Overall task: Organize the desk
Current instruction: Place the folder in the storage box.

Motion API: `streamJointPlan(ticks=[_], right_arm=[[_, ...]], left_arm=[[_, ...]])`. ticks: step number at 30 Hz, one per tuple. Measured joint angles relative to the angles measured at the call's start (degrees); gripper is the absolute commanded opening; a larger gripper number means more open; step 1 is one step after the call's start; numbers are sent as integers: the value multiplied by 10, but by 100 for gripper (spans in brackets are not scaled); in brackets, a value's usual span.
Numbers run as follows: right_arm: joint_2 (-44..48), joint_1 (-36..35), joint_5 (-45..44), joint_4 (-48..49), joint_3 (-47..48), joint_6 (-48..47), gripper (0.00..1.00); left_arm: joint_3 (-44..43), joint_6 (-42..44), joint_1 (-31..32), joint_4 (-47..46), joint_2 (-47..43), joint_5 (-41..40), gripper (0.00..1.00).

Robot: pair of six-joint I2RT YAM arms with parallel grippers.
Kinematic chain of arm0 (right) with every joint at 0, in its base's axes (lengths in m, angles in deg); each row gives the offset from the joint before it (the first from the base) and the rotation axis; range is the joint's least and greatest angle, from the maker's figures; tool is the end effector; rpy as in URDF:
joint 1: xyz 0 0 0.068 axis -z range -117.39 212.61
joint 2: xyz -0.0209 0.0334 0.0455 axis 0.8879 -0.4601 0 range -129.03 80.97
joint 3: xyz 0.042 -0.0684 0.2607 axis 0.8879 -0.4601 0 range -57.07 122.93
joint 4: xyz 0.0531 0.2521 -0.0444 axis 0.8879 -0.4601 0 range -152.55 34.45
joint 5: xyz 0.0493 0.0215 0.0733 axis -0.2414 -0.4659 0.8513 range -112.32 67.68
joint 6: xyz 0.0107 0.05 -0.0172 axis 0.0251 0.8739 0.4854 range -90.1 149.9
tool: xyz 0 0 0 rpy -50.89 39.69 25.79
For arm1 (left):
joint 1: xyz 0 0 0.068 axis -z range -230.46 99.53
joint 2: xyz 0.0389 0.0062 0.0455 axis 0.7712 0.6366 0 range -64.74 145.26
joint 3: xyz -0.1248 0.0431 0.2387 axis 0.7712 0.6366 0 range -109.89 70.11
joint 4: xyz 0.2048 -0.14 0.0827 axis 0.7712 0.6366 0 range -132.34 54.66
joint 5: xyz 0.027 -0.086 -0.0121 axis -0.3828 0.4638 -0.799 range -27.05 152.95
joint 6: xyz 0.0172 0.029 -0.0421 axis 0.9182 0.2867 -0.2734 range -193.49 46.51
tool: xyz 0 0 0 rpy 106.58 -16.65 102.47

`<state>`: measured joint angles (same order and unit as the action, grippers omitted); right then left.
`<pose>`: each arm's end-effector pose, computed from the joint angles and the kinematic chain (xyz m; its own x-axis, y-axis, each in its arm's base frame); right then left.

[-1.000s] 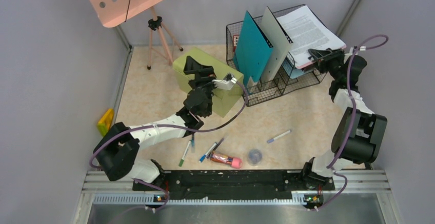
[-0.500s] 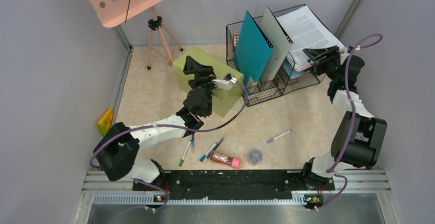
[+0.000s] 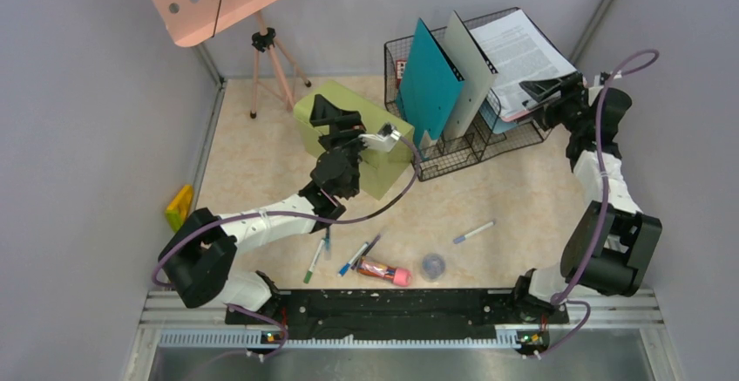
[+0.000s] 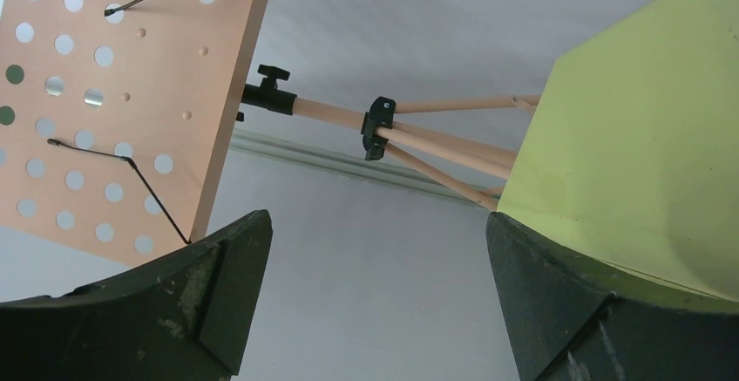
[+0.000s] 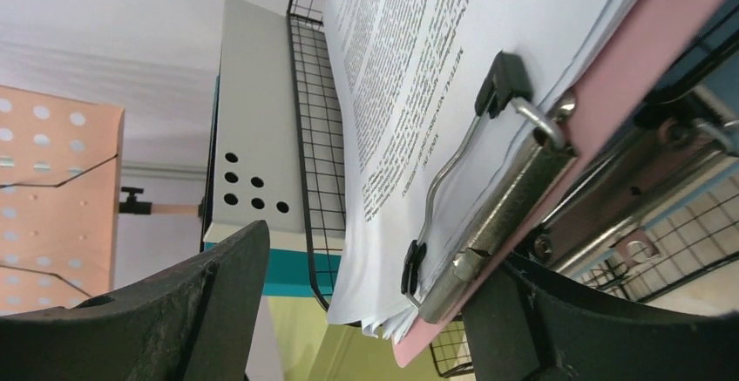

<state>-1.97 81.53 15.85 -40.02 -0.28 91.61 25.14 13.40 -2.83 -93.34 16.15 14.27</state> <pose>0.3233 -0.0875 0.3025 -0.3641 0.8566 -0.3655 0.0020 0.3932 0.9195 0.2260 -0.2080 0.3044 0.0086 0.9689 -0.2475 -0.1752 0.2451 0.9535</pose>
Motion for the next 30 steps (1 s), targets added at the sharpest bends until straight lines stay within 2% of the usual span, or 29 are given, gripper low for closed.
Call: streamJointPlan(ticks=[11,18,23,30], right_arm=[[48,66,-12,-144,42,-120,77],[77,92,-46,-256,115,-207,75],[96,94,-54,-278,166,-237,65],[34,79,-51,-268,275,-247,61]], left_arm=[[1,-5,-5,0,0,3,98],[1,-18,-13,0,-2,9,98],[1,-43,-21,6,-3,10,98],[-21,-137,-37,112,-24,9,98]])
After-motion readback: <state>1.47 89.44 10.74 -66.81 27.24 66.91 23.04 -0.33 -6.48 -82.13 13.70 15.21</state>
